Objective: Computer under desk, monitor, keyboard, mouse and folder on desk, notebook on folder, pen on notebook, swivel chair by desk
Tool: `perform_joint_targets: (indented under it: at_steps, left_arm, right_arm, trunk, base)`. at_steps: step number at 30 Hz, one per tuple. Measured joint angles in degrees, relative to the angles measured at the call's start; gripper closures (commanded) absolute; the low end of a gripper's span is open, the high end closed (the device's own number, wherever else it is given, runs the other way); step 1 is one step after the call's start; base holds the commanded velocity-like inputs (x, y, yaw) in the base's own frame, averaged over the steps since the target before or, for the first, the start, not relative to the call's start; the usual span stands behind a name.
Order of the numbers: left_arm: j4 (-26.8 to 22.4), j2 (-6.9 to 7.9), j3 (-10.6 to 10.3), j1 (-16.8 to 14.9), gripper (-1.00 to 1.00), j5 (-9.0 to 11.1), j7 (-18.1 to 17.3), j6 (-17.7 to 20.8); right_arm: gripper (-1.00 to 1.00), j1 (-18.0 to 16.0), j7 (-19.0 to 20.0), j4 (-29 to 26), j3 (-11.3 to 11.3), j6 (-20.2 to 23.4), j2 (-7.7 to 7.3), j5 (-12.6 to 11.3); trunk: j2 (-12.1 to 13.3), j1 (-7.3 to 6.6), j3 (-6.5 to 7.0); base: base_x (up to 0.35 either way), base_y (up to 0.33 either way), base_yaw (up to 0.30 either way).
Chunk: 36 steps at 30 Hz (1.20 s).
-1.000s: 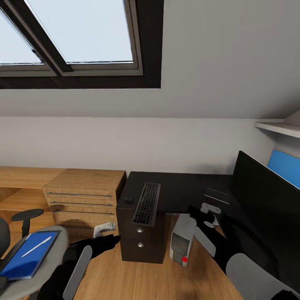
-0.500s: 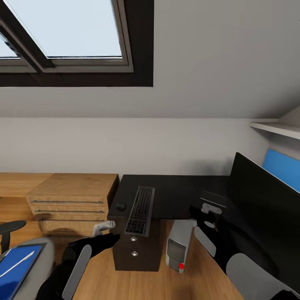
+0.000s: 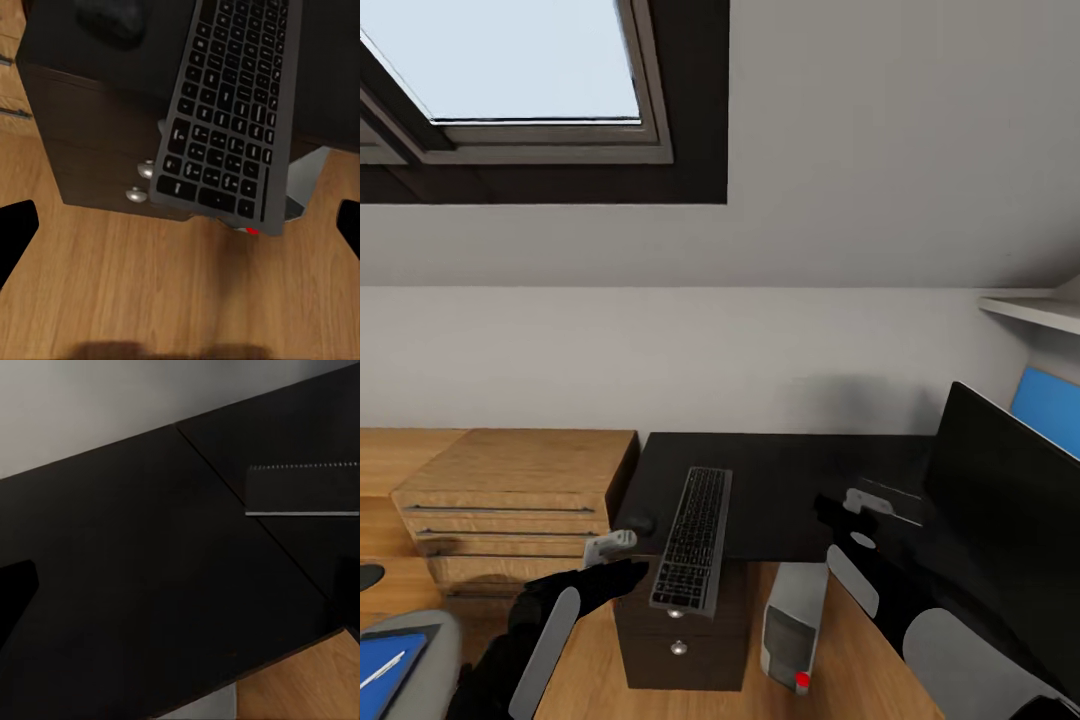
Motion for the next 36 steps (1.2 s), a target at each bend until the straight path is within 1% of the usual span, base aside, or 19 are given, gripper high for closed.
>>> perform_joint_targets:
  at_steps: [19,24,29,32,36]
  left_arm:
    - [-0.09,0.09,0.09,0.00,-1.00,-0.03,0.00,0.00]
    - [-0.08,0.12,0.13,0.00,-1.00,-0.04,0.00,-0.01]
    - [-0.29,0.44,0.32,0.00,-1.00,0.01,0.00,0.07]
    - [-0.34,0.63,1.11,0.00,-1.00,0.01,0.00,0.09]
    - [-0.40,0.64,1.45,0.00,-1.00,0.02,0.00,0.09]
  right_arm:
    - [-1.00,0.05,0.16,0.01,0.07,-0.01,0.00,0.13]
    - [-1.00,0.05,0.13,-0.02,0.06,-0.07,-0.03,0.12]
    - [-1.00,0.05,0.16,-0.07,0.10,-0.02,-0.02,0.12]
    - [-1.00,0.05,0.16,-0.03,0.10,-0.03,-0.07,0.12]
    - [-1.00,0.05,0.18,-0.01,0.13,-0.07,-0.08,0.16]
  trunk:
    - [0.00,0.00,0.00]
    - [0.00,0.00,0.00]
    - [0.00,0.02,0.00]
    - [0.01,0.03,0.00]
    - [0.01,0.03,0.00]
  base:
    - [0.321,-0.001,0.000]
    - [0.322,-0.084,0.000]
    - [0.135,-0.040,0.000]
    - [0.014,-0.004,0.000]
    - [0.006,-0.002,0.000]
